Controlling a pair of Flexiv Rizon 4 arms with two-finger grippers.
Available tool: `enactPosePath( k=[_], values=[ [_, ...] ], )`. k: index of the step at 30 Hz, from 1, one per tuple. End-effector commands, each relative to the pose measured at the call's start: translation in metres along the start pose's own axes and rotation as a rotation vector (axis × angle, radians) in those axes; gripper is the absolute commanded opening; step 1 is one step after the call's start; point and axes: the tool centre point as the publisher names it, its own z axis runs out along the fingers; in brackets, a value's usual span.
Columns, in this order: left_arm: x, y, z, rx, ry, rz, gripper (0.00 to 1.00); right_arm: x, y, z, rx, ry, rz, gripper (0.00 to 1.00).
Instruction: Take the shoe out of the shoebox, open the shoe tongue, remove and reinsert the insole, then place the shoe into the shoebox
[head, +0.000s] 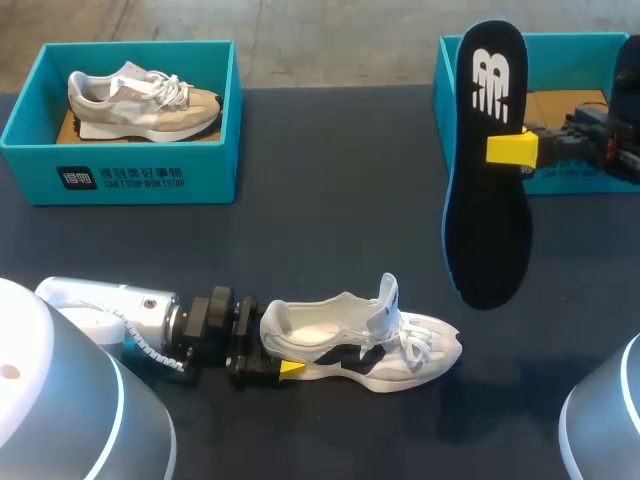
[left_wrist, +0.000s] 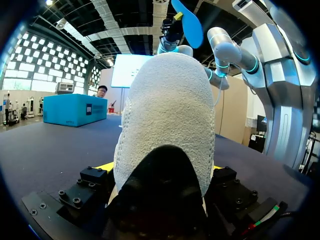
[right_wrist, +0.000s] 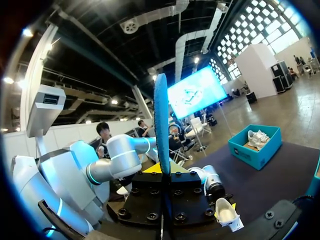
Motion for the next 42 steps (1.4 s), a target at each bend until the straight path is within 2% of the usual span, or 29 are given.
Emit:
enactPosePath(
  k=[1,2,3,4,5,15,26,35,42],
  values=[
    [0.001,0.007,-0.002,0.005,0.004,-0.009,0.00,-0.001,0.000,0.002,0.001,0.001,0.001,0.00],
    [0.001,0.007,-0.003,0.005,0.008,-0.011,0.22,-0.001,0.000,0.002,0.001,0.001,0.001,0.00],
    [0.001,0.008,-0.004,0.004,0.008,-0.009,0.50,-0.001,0.000,0.002,0.001,0.001,0.001,0.00],
    [0.001,0.009,-0.005,0.001,0.009,-0.011,0.96,-0.001,0.000,0.002,0.001,0.001,0.001,0.00],
    [0.001,0.009,-0.005,-0.003,0.006,-0.013,1.00,-0.001,0.000,0.002,0.001,0.001,0.001,0.00],
    [-0.001,0.010,-0.017,-0.041,-0.001,-0.012,1.00,-0.001,0.000,0.002,0.001,0.001,0.001,0.00],
    [-0.004,0.018,-0.043,-0.144,0.014,-0.024,1.00,-0.001,0.000,0.002,0.001,0.001,0.001,0.00],
    [0.000,0.015,-0.058,-0.228,0.084,-0.004,1.00,-0.001,0.000,0.002,0.001,0.001,0.001,0.00],
    [0.000,0.014,-0.061,-0.240,0.109,0.010,1.00,-0.001,0.000,0.002,0.001,0.001,0.001,0.00]
  ],
)
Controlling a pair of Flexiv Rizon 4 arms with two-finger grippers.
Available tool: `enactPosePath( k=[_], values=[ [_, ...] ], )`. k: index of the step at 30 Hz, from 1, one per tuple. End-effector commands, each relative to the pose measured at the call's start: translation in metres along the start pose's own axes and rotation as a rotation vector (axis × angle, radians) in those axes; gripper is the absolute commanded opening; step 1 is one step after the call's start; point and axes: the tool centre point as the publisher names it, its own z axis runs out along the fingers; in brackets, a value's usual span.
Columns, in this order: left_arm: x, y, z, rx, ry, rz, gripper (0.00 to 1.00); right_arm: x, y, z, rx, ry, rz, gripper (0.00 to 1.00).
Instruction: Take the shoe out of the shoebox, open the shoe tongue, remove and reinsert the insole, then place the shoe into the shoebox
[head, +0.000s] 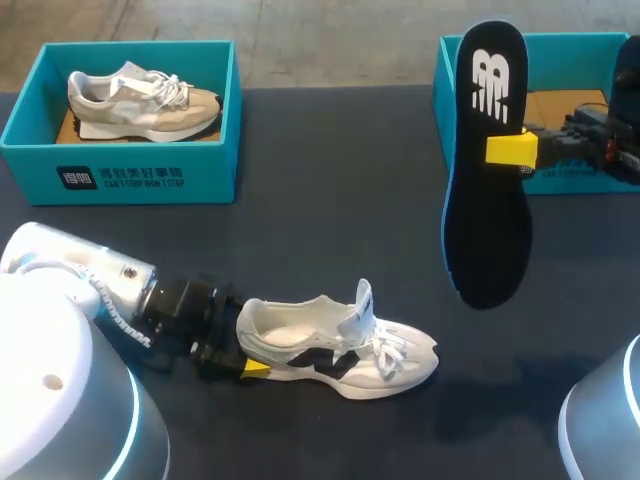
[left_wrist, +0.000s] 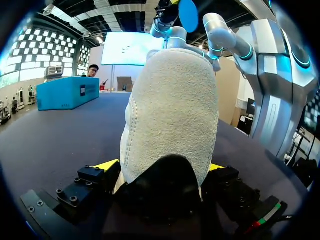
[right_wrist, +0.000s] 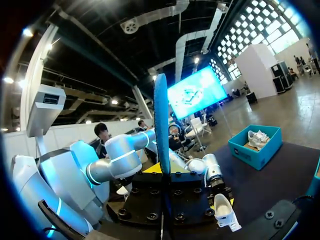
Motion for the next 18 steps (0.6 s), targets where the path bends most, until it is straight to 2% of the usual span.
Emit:
enactPosePath(
  k=[1,11,18],
  values=[
    [0.002,0.002,-0.007,0.007,0.020,0.017,1.00,-0.002,0.000,0.002,0.003,0.001,0.002,0.00],
    [0.008,-0.004,0.007,0.031,0.053,0.033,1.00,-0.002,0.000,0.002,0.003,0.001,0.002,0.00],
    [0.009,-0.011,0.011,0.043,0.024,0.022,1.00,-0.002,0.000,0.002,0.003,0.001,0.002,0.00]
  ],
)
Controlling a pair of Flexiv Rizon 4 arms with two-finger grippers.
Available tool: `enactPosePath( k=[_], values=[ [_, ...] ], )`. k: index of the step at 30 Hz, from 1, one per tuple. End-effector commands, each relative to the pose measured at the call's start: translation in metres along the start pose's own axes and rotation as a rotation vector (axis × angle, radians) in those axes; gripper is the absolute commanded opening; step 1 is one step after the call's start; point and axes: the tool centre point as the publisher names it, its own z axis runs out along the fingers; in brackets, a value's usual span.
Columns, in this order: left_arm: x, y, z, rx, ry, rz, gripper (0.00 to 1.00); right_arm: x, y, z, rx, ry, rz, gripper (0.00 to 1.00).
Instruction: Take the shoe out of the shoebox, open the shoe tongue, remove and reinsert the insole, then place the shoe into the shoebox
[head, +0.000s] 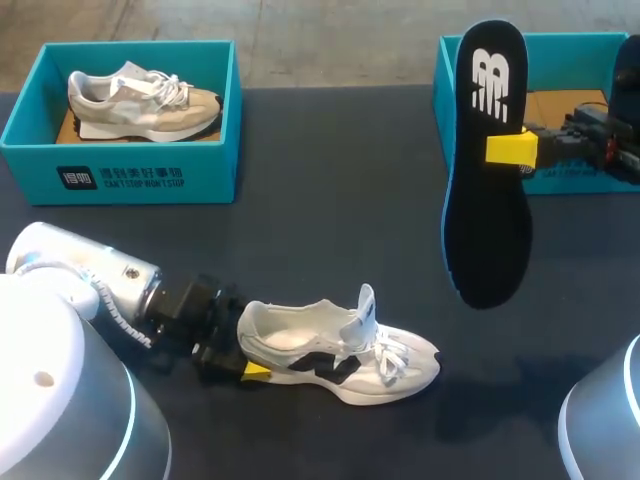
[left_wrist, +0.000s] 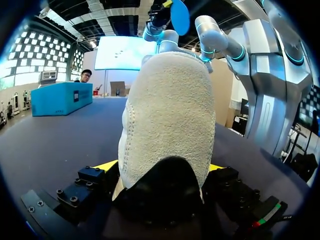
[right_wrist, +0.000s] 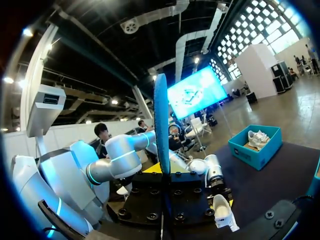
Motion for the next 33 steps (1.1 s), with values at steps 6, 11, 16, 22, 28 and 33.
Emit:
enactPosePath(
  k=[6,11,16,22,28,33],
  values=[
    [0.004,-0.011,0.007,-0.009,-0.034,0.036,1.00,-0.001,0.000,0.002,0.002,0.000,0.002,0.00],
    [0.000,-0.011,0.004,-0.012,-0.050,0.031,1.00,-0.001,0.000,0.002,0.002,0.000,0.002,0.00],
    [0.000,-0.017,-0.004,-0.028,-0.046,0.040,1.00,-0.001,0.000,0.002,0.002,0.000,0.002,0.00],
    [0.000,-0.016,-0.016,-0.074,-0.011,0.037,1.00,-0.001,0.000,0.002,0.002,0.000,0.002,0.00],
    [0.002,-0.016,-0.027,-0.119,0.006,0.038,1.00,-0.001,0.000,0.002,0.002,0.000,0.002,0.00],
    [0.004,-0.013,-0.035,-0.209,0.004,0.043,1.00,-0.001,0.000,0.002,0.002,0.000,0.002,0.00]
  ],
)
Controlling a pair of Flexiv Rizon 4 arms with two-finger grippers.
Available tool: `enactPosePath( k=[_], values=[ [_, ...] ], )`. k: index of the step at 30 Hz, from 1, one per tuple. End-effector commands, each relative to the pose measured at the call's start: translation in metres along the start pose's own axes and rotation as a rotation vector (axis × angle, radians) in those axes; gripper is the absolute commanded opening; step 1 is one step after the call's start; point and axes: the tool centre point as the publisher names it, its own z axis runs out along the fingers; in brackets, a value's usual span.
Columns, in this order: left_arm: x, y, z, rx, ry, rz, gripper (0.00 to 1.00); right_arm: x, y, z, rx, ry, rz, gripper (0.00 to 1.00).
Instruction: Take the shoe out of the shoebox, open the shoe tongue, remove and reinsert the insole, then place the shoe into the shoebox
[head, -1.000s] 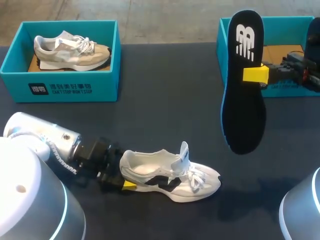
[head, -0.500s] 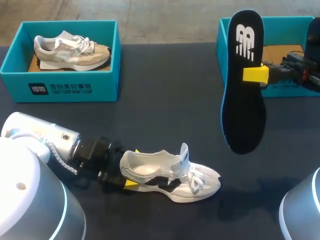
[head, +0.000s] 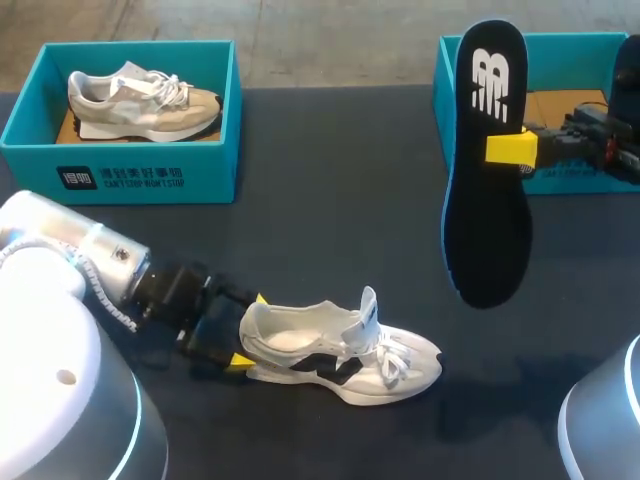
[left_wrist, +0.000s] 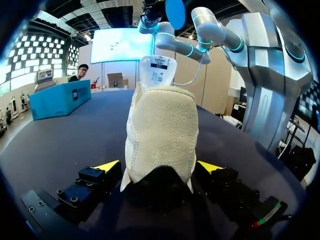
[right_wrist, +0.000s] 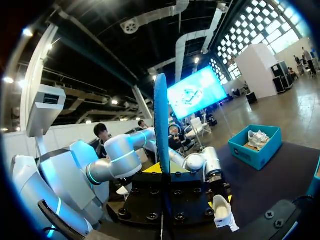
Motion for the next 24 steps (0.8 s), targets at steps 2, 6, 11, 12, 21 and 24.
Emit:
enactPosePath(
  k=[2,6,11,12,21,24],
  values=[
    [0.005,-0.003,-0.012,-0.089,0.002,-0.008,1.00,-0.001,0.000,0.002,0.003,-0.001,0.003,0.00],
    [0.005,0.001,-0.024,-0.178,-0.015,-0.007,1.00,-0.001,0.000,0.002,0.003,-0.001,0.003,0.00],
    [0.001,0.001,-0.039,-0.299,-0.051,-0.023,1.00,-0.001,0.000,0.002,0.003,-0.001,0.003,0.00],
    [0.002,0.002,-0.042,-0.337,-0.038,-0.018,1.00,-0.001,0.000,0.002,0.003,-0.001,0.003,0.00],
    [-0.003,-0.021,-0.063,-0.479,0.024,-0.008,1.00,-0.001,0.000,0.002,0.003,-0.001,0.003,0.00],
    [-0.001,-0.026,-0.065,-0.534,0.046,0.011,1.00,-0.001,0.000,0.002,0.003,-0.001,0.003,0.00]
  ],
)
